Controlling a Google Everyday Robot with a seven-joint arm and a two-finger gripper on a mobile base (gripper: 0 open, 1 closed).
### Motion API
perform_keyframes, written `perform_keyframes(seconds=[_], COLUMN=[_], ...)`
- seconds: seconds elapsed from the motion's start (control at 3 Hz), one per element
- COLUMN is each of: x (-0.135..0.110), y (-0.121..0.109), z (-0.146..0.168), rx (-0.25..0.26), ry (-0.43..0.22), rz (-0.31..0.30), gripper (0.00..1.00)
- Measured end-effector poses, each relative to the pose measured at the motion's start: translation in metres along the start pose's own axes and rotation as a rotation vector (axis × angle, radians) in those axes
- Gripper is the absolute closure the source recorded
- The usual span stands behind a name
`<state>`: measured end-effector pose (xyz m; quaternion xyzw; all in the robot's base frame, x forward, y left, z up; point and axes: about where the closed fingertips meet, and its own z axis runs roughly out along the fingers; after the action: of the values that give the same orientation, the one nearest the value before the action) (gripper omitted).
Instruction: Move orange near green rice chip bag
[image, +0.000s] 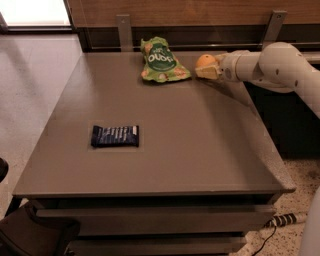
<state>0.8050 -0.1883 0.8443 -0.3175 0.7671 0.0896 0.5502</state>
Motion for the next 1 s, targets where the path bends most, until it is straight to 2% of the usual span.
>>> perform_keyframes(seconds=[0.33,1.0], x=[0.001,0.0013], y=[0.0005,0.0047], z=[0.0029,0.0074], rx=[0.002,-0.006], ry=[0.001,0.001], rz=[0.0,0.0], gripper=[0.82,0.36])
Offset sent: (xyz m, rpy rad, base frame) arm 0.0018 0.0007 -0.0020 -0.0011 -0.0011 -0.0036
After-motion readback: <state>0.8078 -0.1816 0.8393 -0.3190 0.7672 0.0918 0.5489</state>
